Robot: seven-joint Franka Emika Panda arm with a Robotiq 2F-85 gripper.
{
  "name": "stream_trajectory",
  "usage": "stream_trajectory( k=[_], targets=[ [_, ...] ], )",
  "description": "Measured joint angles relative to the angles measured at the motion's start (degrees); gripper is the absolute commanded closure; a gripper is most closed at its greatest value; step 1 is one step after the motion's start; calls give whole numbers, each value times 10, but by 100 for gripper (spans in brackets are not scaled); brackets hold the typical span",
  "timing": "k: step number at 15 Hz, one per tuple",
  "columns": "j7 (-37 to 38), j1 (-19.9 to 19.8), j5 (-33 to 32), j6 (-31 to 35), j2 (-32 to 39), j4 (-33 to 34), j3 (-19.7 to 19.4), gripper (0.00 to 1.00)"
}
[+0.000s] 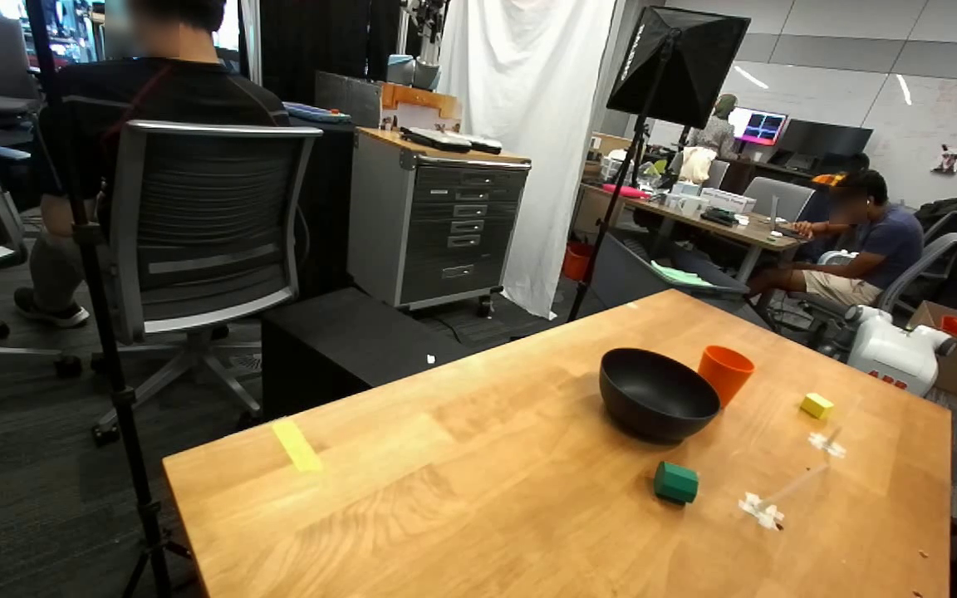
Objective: Pour the contents of the cup into the bowl
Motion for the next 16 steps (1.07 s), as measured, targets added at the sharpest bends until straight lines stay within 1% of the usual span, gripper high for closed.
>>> stream_trajectory(
  k=[4,6,10,16],
  targets=[
    [0,0,0,6,1,-6,0,0],
    [3,-1,2,31,1,-10,0,0],
    [21,-10,18,114,1,-14,-1,0],
    [54,-24,82,263,15,-15,-14,0]
  ],
)
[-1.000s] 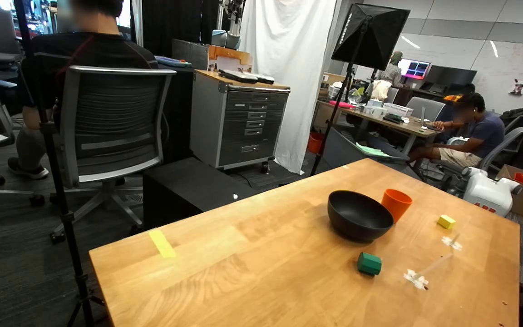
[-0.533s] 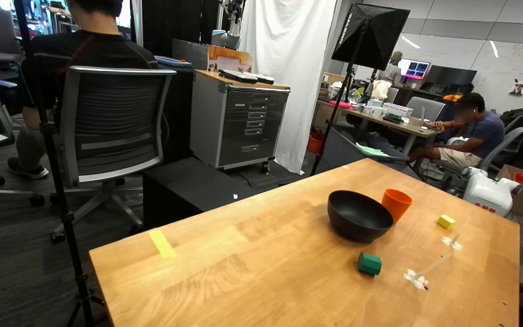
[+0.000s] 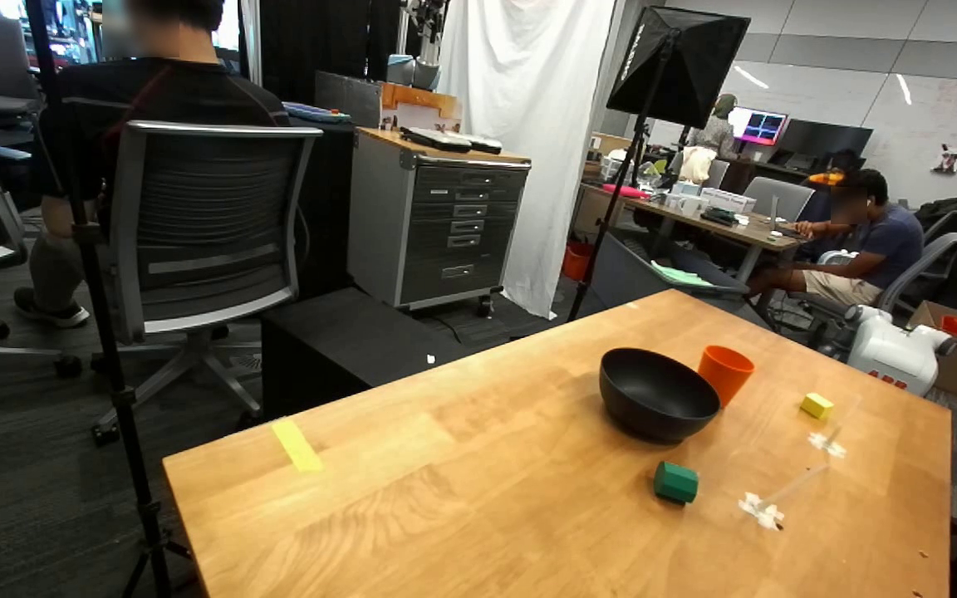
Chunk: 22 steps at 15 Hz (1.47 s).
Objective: Pour the contents of the cup into the bowl
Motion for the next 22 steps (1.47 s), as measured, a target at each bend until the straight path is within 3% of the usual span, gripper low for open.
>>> stream_trajectory(
  k=[8,22],
  targets=[
    [53,-18,55,123,93,31,-12,0],
    [137,-55,68,148,306,161,-20,0]
  ],
)
